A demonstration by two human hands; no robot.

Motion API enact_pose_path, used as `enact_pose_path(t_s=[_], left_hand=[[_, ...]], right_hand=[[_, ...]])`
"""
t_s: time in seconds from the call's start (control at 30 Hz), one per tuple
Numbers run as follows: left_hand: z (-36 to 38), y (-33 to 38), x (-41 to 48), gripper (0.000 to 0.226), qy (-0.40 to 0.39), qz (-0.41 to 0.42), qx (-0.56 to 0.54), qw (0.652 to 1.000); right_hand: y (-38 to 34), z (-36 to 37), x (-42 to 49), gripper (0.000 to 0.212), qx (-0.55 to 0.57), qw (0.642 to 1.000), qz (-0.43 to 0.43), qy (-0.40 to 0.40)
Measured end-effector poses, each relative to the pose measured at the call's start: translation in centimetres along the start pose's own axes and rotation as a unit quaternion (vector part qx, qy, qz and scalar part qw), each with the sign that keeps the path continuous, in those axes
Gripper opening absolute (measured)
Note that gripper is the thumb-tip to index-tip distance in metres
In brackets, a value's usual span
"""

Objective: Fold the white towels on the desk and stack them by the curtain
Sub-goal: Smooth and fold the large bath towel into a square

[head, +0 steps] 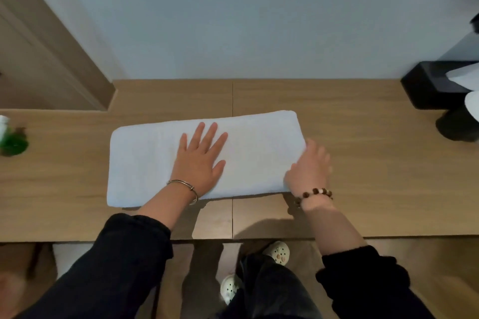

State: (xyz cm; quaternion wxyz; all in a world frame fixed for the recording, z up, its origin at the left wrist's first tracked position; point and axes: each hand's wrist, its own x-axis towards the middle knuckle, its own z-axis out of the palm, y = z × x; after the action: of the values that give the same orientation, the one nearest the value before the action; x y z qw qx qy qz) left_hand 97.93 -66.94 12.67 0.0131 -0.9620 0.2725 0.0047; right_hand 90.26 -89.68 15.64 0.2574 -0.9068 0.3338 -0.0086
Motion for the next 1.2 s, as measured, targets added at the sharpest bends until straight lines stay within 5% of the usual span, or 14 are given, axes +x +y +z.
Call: enact_pose_path(t_s=[0.07,0.23,0.43,0.6,0.8,0.93,1.1,1.2], left_hand=[[0.2,0.1,-0.5,0.063,-0.014,-0.013,0.012,1.000],[0.5,-1.0,-0.5,0.066,-0.017,0.006,-0.007,1.000],[0.8,-5.3,-1.9,0.064,0.008,-0.108,-0.020,0.994],[1.2,-1.7,-1.4,0.064,0.009,-0.136,-0.017,0.991],[0.5,2.5,1.6,0.065,-0.022,-0.155,-0.045,0.987],[-0.1,-1.7,0.1,0.064,-0.023,-0.098,-0.001,0.995],[0.3,-6.4,-4.0,0.064,-0.013,-0.274,-0.101,0.956],[0.9,-4.0,-3.8,0.067,0.007,-0.303,-0.182,0.935]], right_hand=[[-3.1,1.4,-0.1,0.072,-0.082,0.986,-0.128,0.067],[-5.7,5.8,0.7,0.058,-0.205,0.945,-0.251,-0.048],[-3.9,6.7,1.7,0.060,-0.223,0.933,-0.283,-0.012],[-2.7,4.8,4.4,0.061,-0.231,0.927,-0.296,-0.019],[-6.2,4.4,7.5,0.057,-0.208,0.966,-0.152,-0.009],[-8.8,6.6,5.1,0.053,-0.187,0.930,-0.316,-0.026],[-10.5,7.2,5.2,0.053,-0.216,0.957,-0.191,-0.006],[-14.5,9.8,2.4,0.054,-0.201,0.936,-0.286,-0.032]])
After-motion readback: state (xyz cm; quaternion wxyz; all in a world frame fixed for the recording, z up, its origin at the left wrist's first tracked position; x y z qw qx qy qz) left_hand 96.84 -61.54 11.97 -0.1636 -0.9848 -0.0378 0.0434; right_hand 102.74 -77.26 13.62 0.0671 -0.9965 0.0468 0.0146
